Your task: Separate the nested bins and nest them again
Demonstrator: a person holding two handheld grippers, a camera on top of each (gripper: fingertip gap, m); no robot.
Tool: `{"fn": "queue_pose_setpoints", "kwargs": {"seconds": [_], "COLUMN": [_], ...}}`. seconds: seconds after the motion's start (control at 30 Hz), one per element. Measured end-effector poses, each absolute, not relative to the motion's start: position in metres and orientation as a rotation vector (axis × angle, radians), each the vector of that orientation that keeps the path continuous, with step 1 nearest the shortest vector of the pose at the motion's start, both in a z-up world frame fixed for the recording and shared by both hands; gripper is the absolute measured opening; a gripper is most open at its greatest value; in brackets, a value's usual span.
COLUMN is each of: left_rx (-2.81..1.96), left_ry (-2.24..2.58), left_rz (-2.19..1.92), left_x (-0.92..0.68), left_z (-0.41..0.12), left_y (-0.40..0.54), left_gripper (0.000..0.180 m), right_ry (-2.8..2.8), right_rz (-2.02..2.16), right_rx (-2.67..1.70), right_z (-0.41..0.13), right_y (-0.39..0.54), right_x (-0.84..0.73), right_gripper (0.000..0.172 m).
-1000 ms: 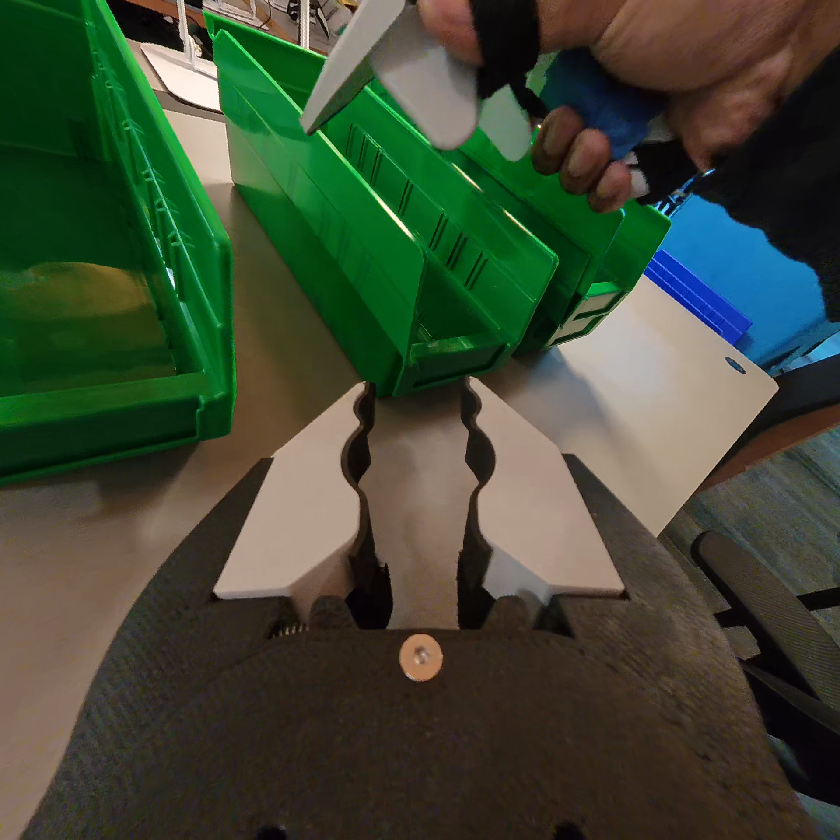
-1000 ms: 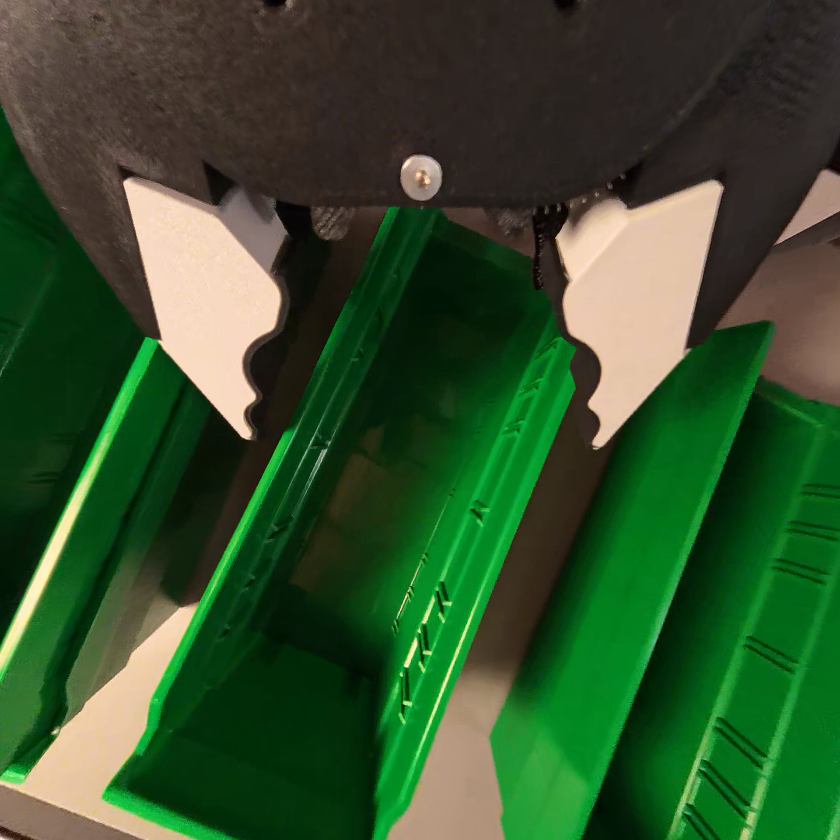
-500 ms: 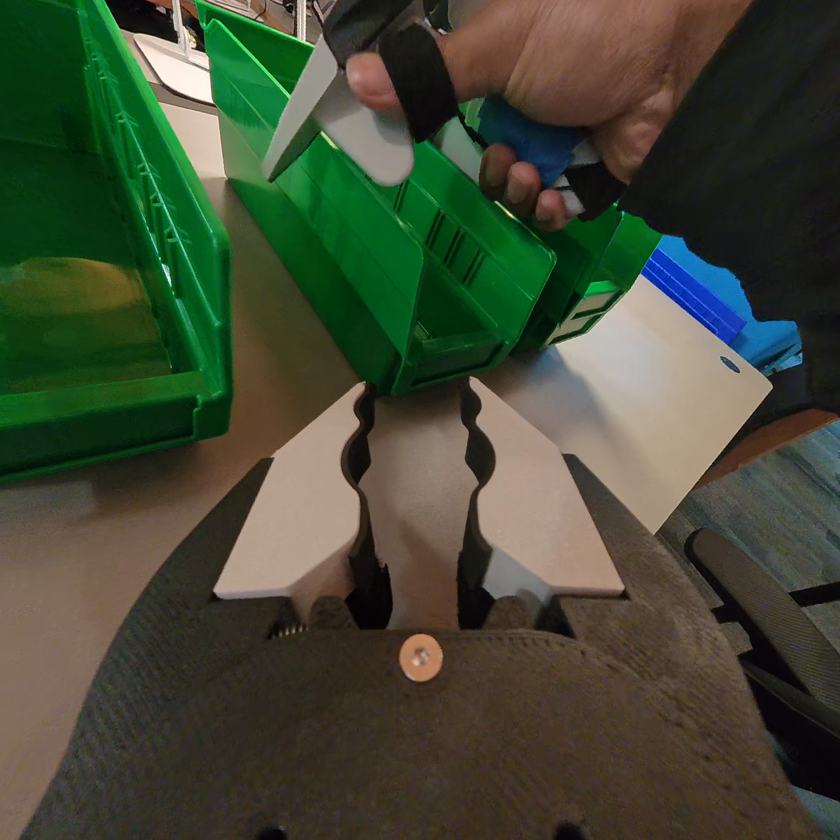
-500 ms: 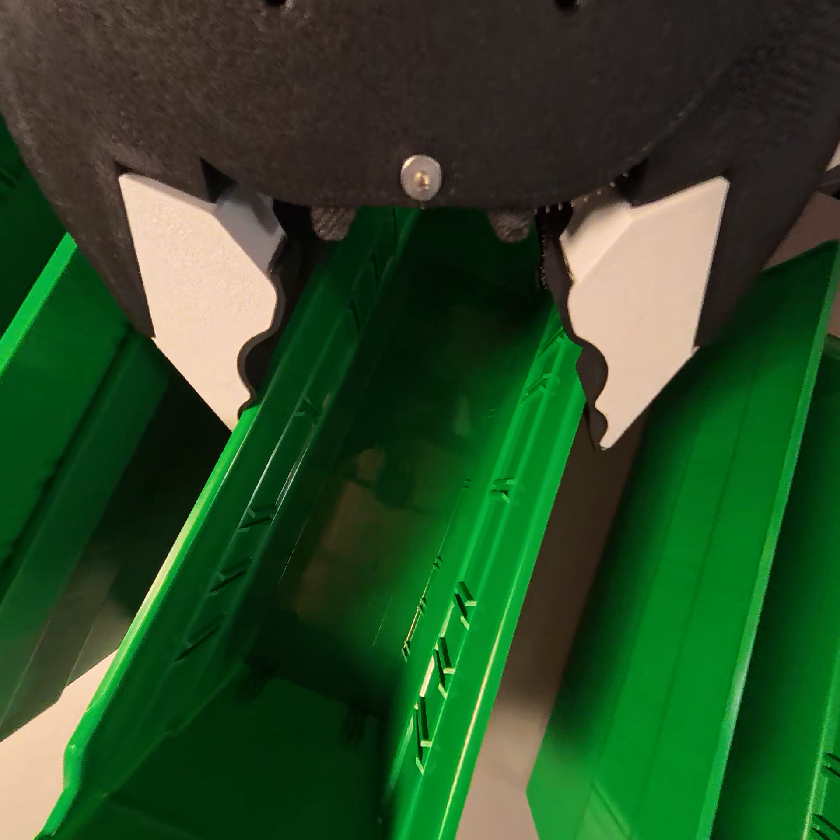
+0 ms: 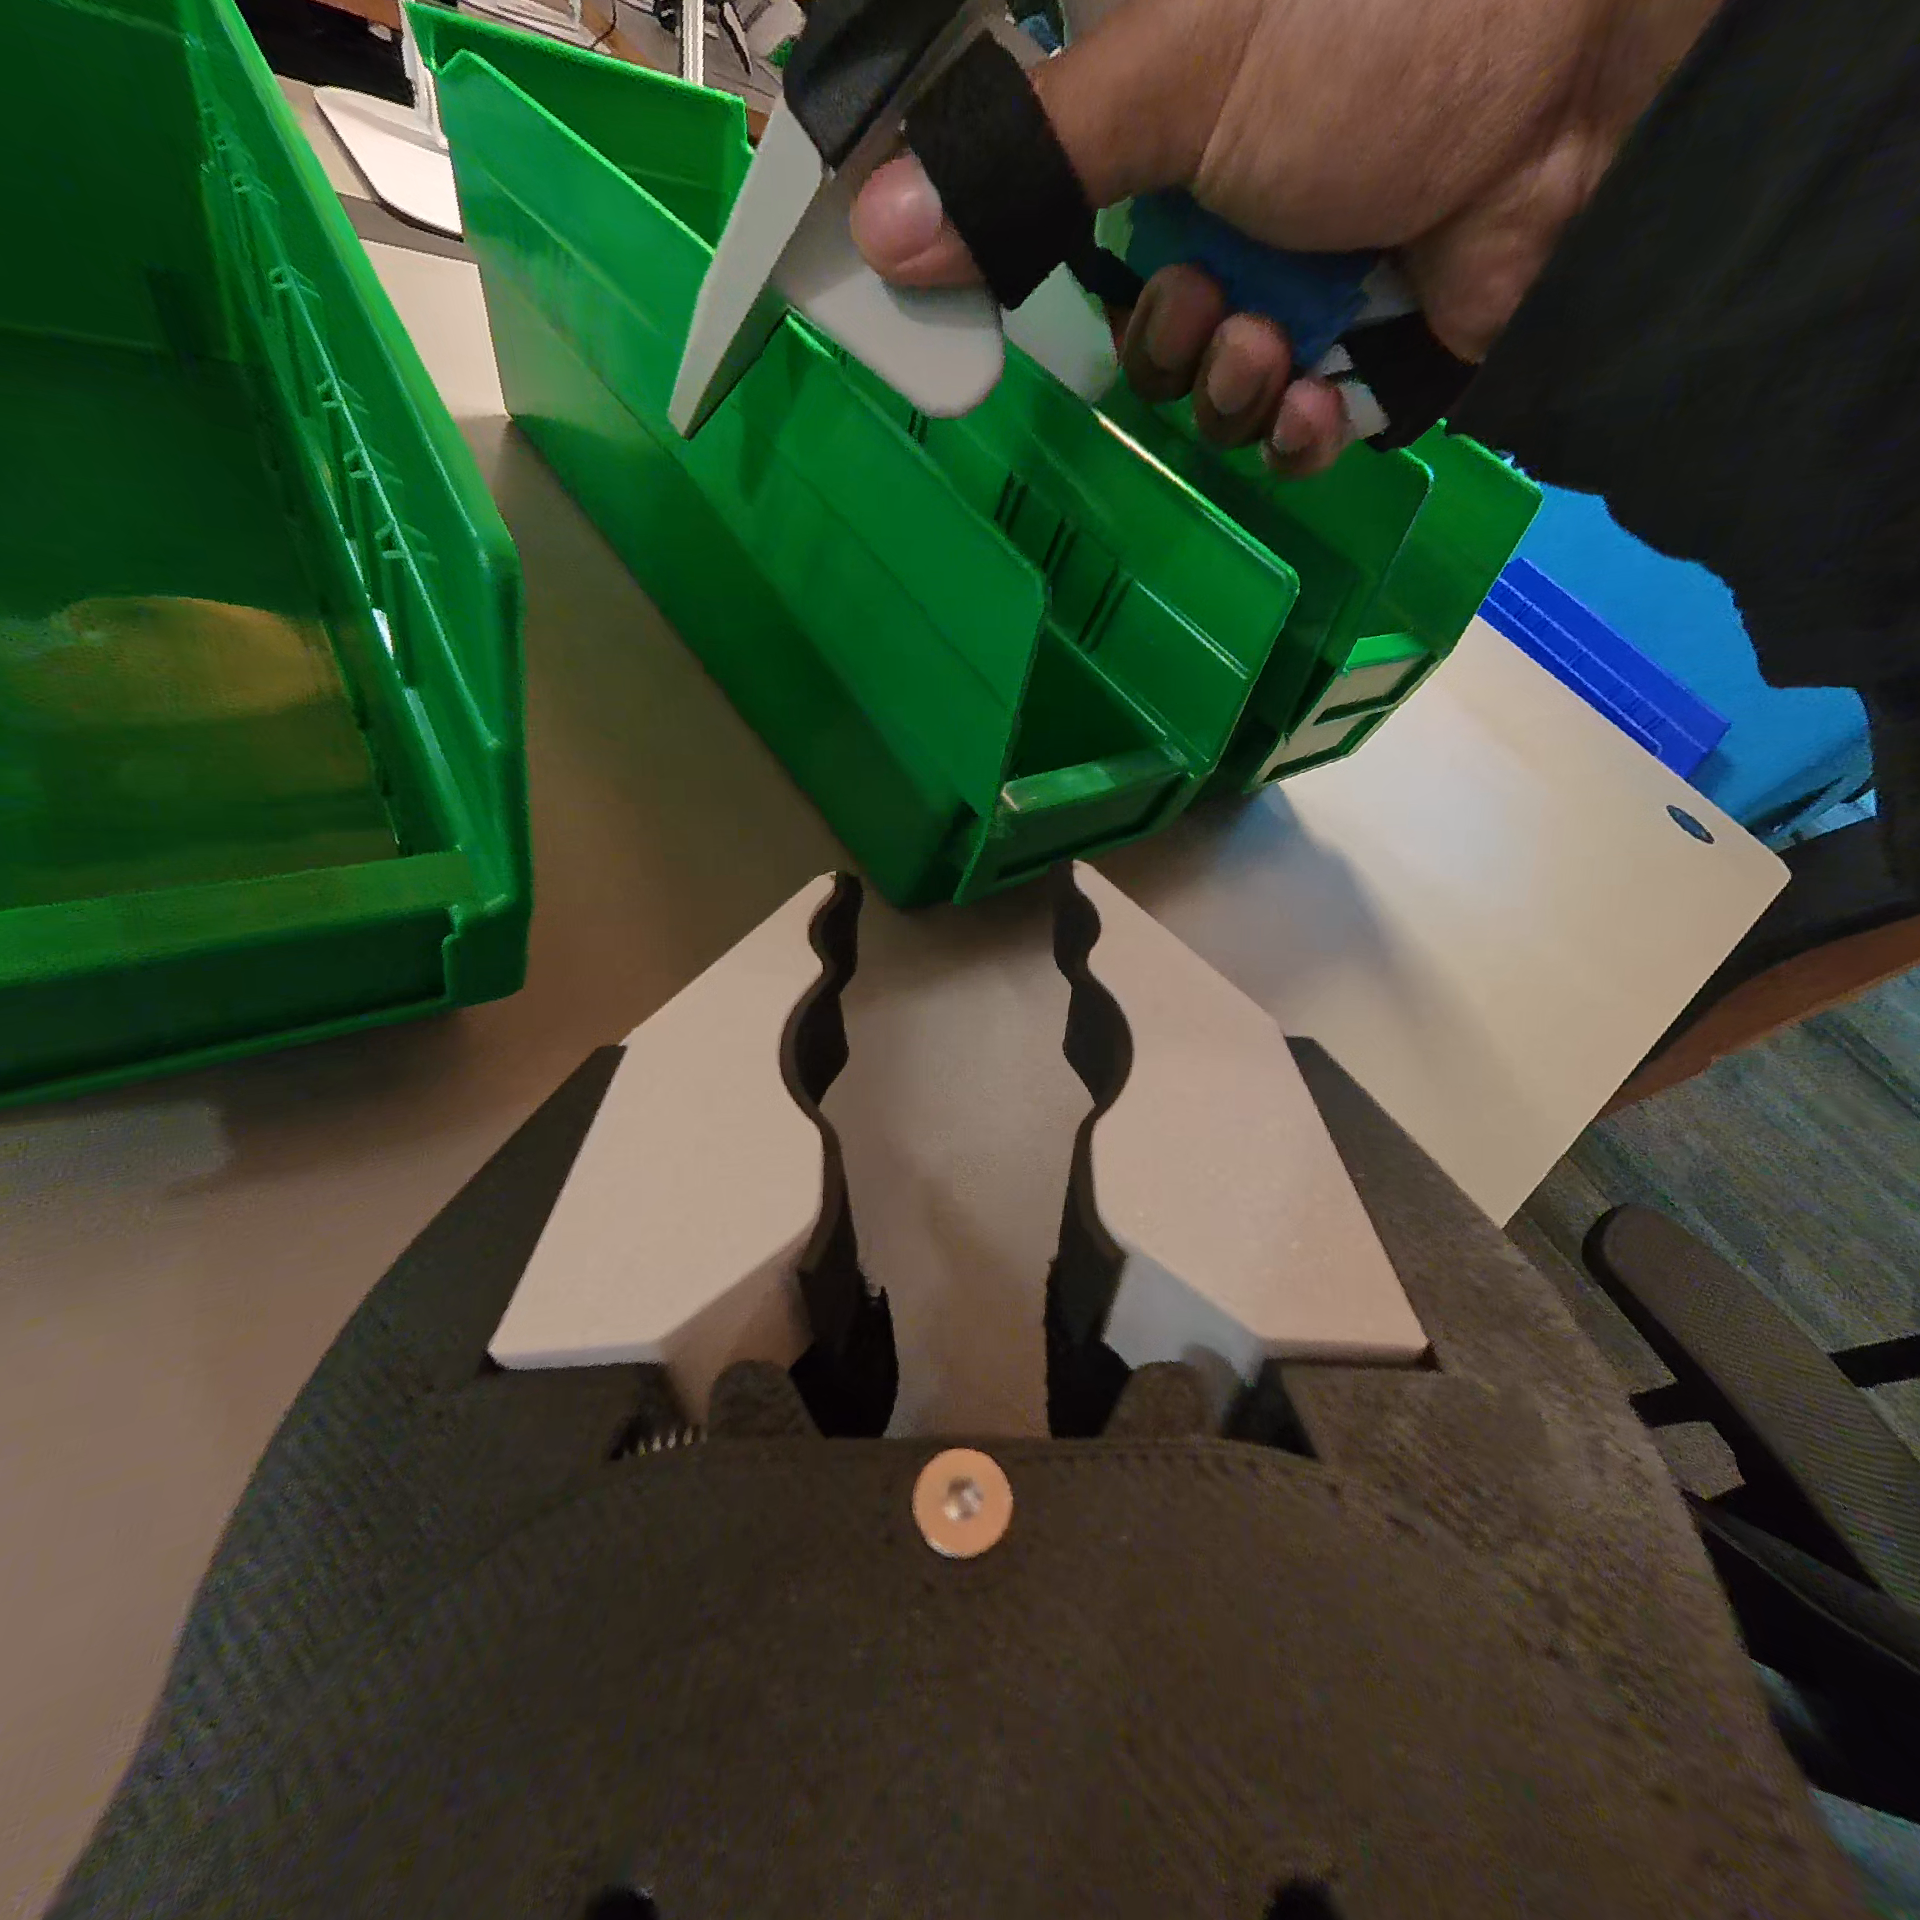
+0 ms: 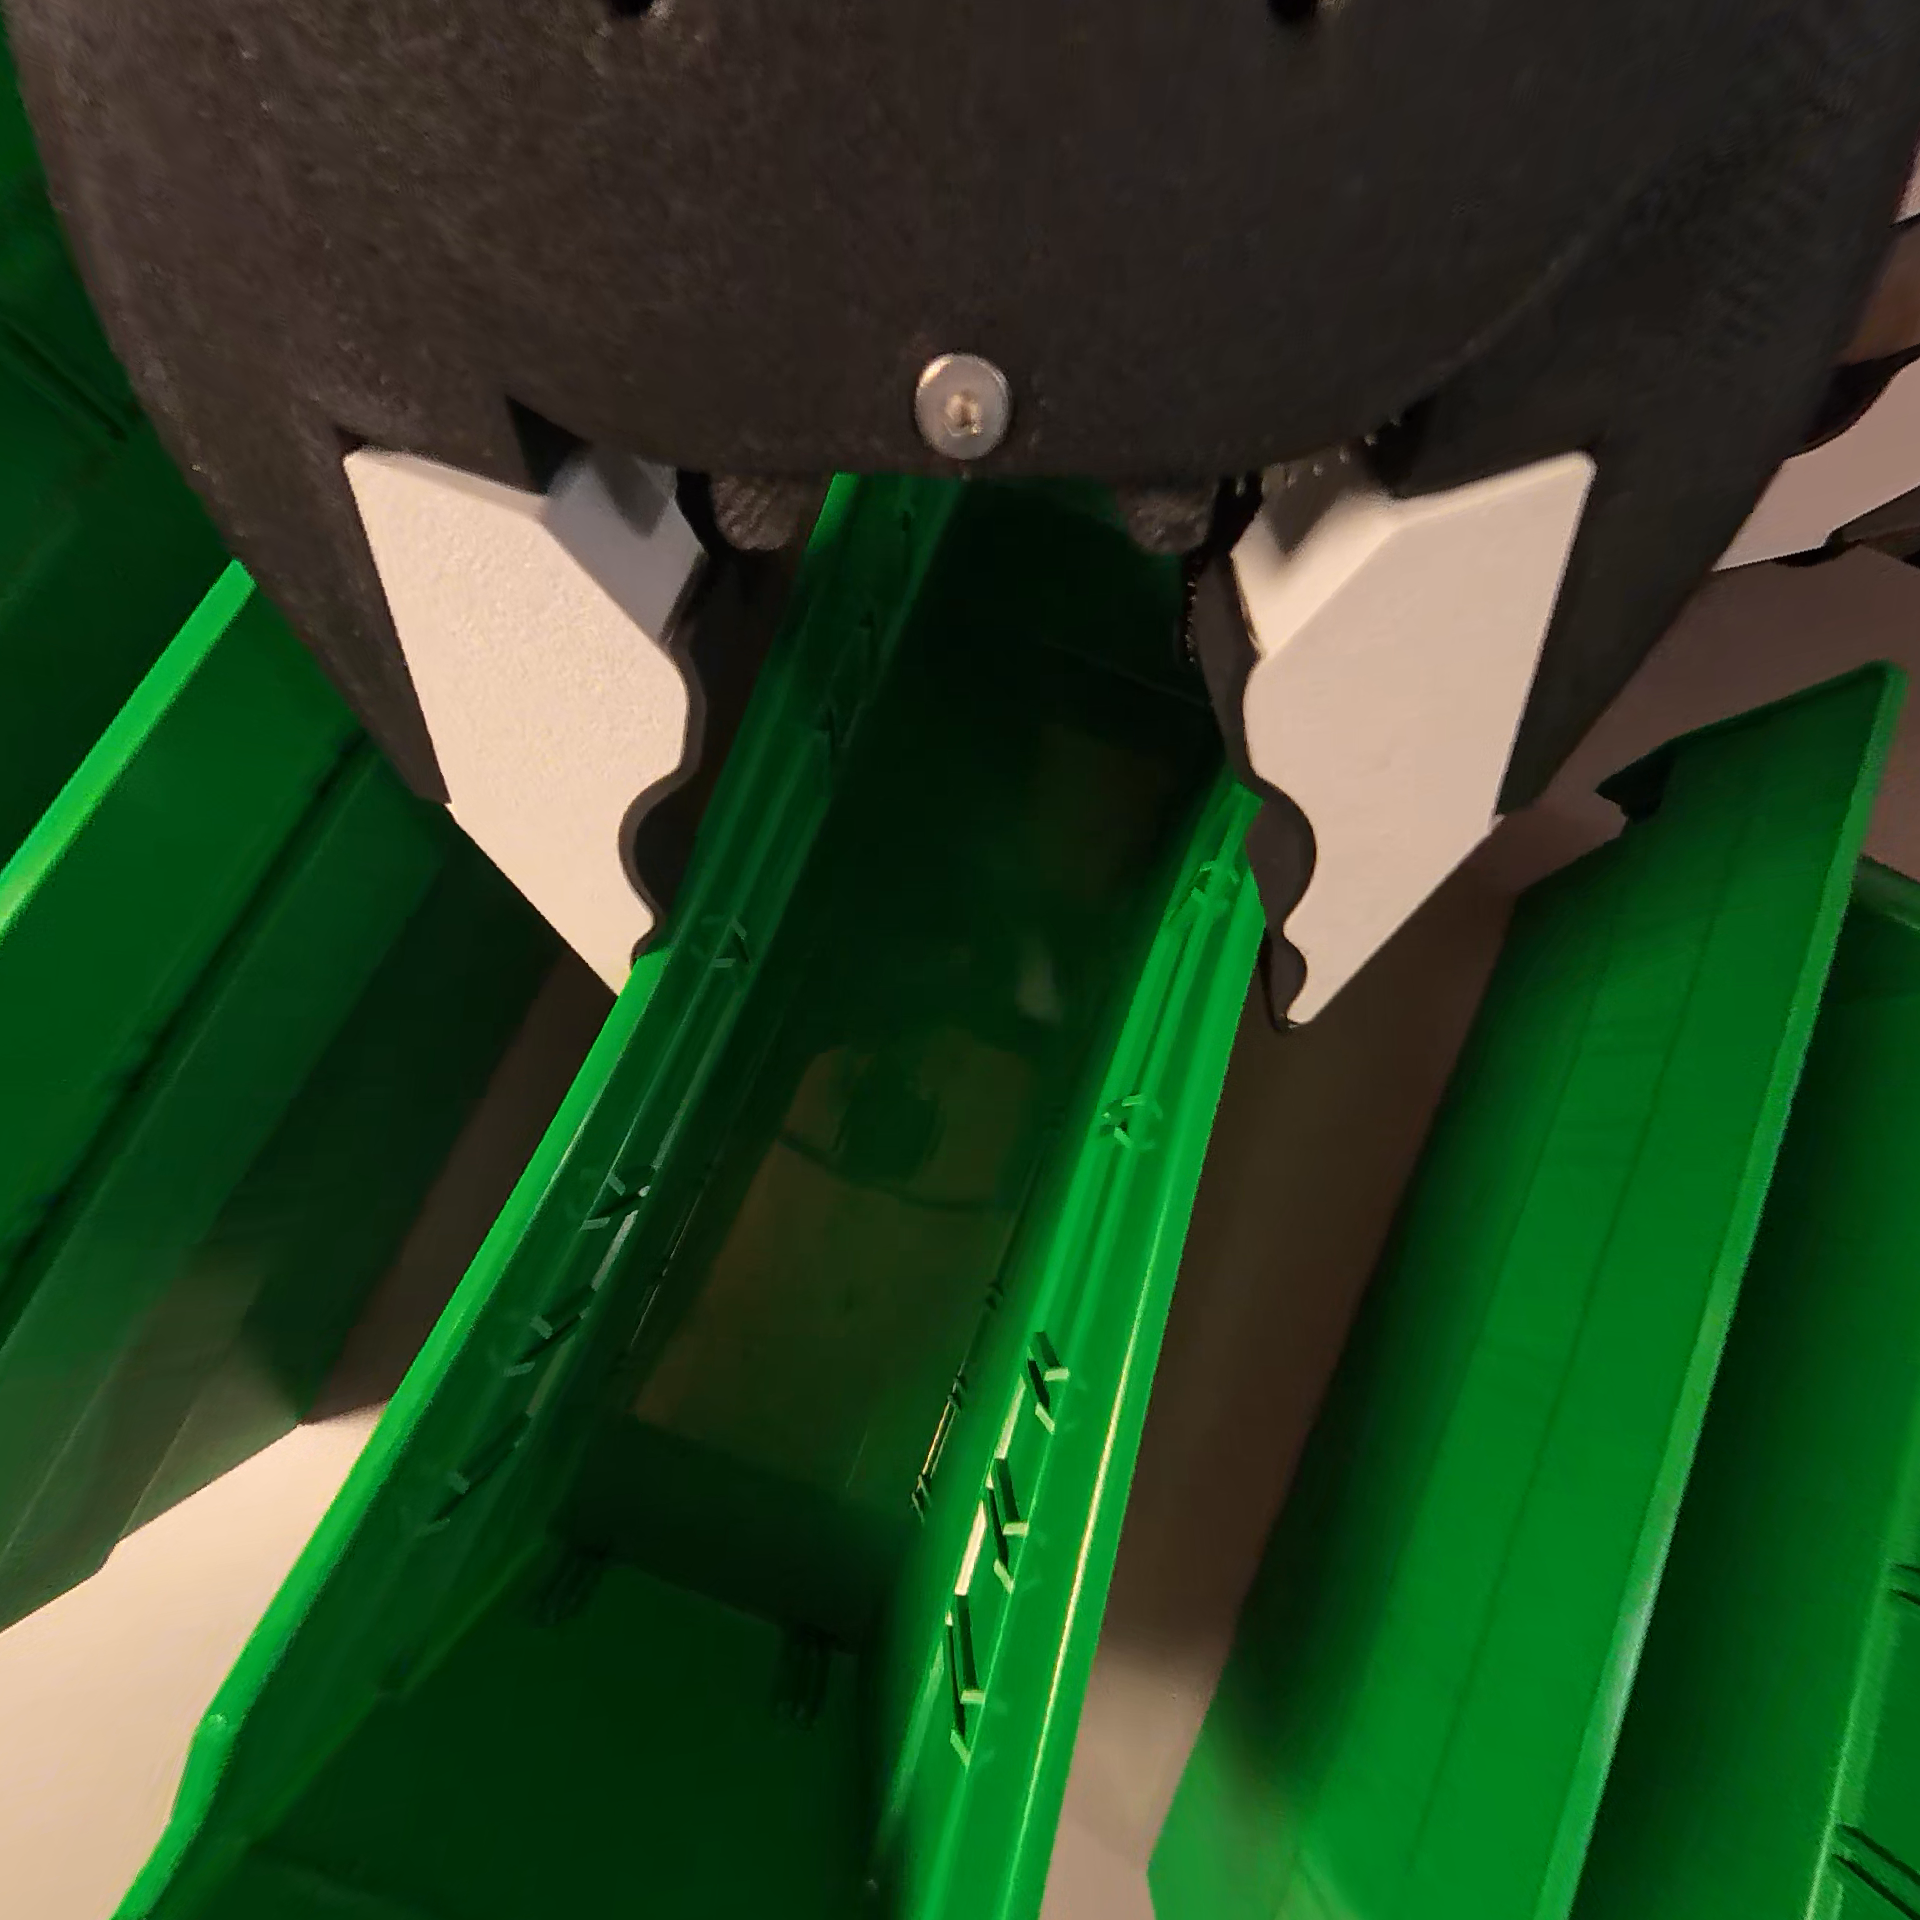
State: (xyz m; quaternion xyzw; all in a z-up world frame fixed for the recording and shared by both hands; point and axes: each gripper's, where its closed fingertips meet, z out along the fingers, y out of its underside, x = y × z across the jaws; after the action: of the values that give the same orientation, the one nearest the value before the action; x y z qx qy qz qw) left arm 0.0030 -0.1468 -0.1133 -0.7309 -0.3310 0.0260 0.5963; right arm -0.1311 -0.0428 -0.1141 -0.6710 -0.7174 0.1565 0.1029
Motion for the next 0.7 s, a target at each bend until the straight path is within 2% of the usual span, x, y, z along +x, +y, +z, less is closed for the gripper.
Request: {"fn": "queue_pose_setpoints", "kwargs": {"seconds": [0.33, 0.53, 0.7], "left_rx": [-1.7, -1.693, -1.694], "left_ry": [-0.767, -0.767, -0.767], "left_rz": [0.052, 0.048, 0.047], "left_x": [0.004, 0.004, 0.004], "left_z": [-0.114, -0.113, -0.113], "left_y": [-0.146, -0.147, -0.147], "left_gripper": [0.037, 0.037, 0.037], "right_ry": [-2.166, -2.187, -2.093], "right_rz": [0.599, 0.819, 0.855], "right_rx": [-1.951, -1.812, -1.748], "right_z": [-0.09, -0.009, 0.065], "right_y": [-0.049, -0.063, -0.025], "right_x": [-0.127, -0.119, -0.106], "right_gripper": [0.109, 0.109, 0.11]}}
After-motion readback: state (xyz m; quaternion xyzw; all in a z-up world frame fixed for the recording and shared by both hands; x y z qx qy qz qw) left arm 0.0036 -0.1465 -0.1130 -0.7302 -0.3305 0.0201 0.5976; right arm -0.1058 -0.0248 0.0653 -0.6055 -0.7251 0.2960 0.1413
